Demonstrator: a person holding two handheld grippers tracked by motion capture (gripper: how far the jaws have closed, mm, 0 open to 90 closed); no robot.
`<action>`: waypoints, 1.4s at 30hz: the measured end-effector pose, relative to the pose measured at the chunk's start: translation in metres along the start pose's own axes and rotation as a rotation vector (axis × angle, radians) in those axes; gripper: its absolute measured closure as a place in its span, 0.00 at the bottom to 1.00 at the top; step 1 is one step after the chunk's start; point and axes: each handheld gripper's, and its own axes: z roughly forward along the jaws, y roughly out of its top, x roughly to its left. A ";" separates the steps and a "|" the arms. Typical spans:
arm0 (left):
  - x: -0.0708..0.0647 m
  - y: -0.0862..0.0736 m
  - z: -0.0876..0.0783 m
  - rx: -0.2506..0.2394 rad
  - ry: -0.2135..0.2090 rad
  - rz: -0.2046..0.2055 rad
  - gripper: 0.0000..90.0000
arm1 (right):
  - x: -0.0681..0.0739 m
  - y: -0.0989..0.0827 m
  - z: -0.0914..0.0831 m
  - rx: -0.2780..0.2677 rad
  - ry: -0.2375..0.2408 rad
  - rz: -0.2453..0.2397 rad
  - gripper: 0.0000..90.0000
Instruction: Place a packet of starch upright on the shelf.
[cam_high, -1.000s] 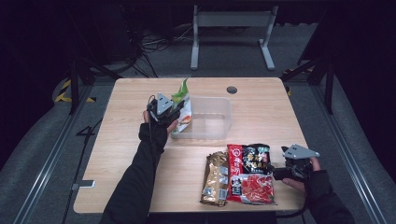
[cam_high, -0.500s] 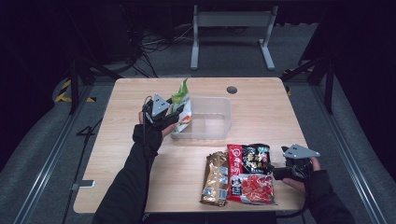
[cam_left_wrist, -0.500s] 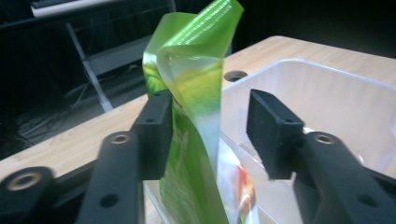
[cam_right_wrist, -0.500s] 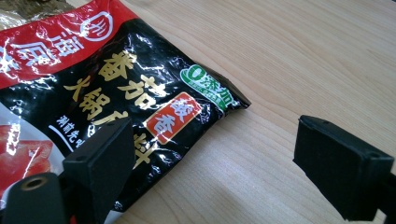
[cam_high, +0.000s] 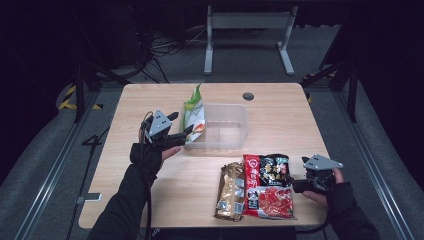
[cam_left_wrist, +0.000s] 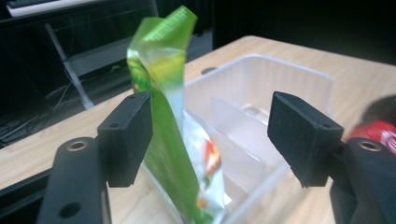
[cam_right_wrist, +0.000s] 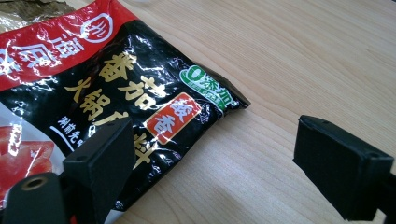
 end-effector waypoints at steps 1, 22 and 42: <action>-0.003 -0.002 -0.003 0.015 -0.020 0.004 0.33 | 0.000 0.000 0.000 -0.002 0.000 0.000 0.15; -0.070 -0.036 0.057 0.317 -0.509 -0.070 0.20 | 0.002 0.000 0.002 0.007 0.004 -0.009 0.15; -0.101 -0.045 0.108 0.490 -0.570 -0.108 0.13 | 0.005 0.000 0.003 0.015 0.011 -0.021 0.15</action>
